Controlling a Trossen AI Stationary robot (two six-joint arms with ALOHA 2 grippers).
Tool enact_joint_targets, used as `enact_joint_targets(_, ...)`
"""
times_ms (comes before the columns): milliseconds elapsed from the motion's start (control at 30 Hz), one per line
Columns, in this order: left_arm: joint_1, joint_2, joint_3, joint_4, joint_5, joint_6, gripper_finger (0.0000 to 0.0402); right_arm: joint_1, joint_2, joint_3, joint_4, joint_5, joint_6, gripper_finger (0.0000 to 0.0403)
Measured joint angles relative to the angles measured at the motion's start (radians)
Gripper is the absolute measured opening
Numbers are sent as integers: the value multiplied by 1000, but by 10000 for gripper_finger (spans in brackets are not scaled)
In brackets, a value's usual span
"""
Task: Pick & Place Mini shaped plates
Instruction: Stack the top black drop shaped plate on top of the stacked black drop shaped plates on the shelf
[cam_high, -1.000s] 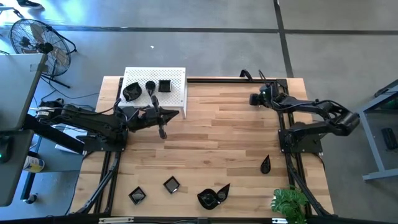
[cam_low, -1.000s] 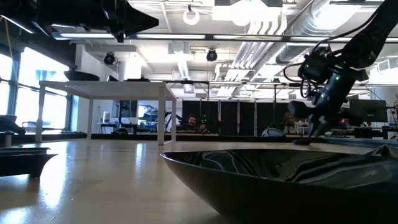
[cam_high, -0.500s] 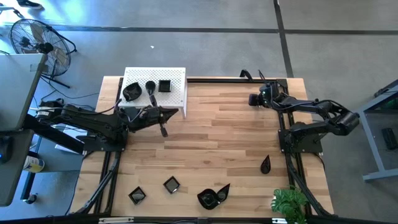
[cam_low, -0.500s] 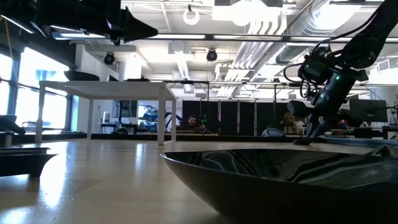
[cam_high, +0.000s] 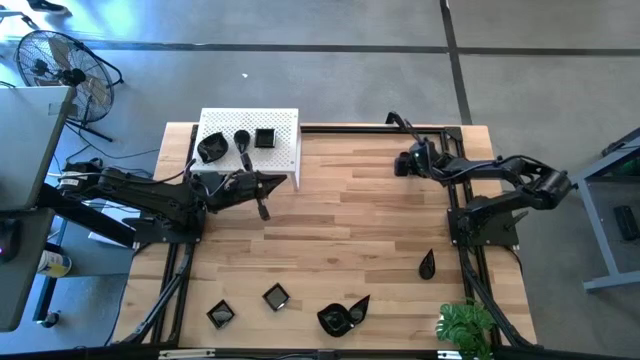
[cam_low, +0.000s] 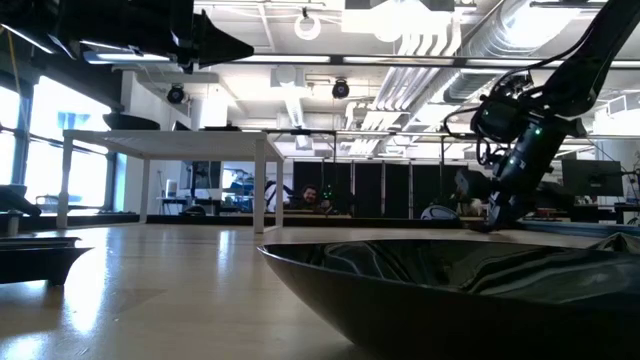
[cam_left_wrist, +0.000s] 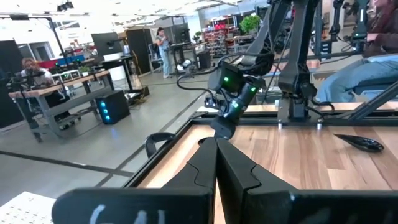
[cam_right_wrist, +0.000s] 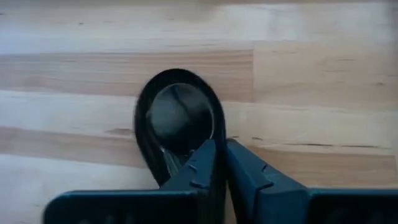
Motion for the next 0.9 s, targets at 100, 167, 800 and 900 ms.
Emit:
enact_joint_targets(100, 0, 0, 0, 0, -1, 0, 1, 21, 0, 0, 4, 14, 11, 7)
enact_joint_targets(167, 0, 0, 0, 0, -1, 0, 1, 37, 0, 0, 4, 32, 32, 4)
enact_joint_targets(800, 0, 11, 0, -3, -105, 54, 1, 820, -17, 150, -36, 427, 701, 1)
enact_joint_targets(900, 0, 14, 0, -3, -105, 54, 1, 913, 114, 303, -107, 489, 748, 1)
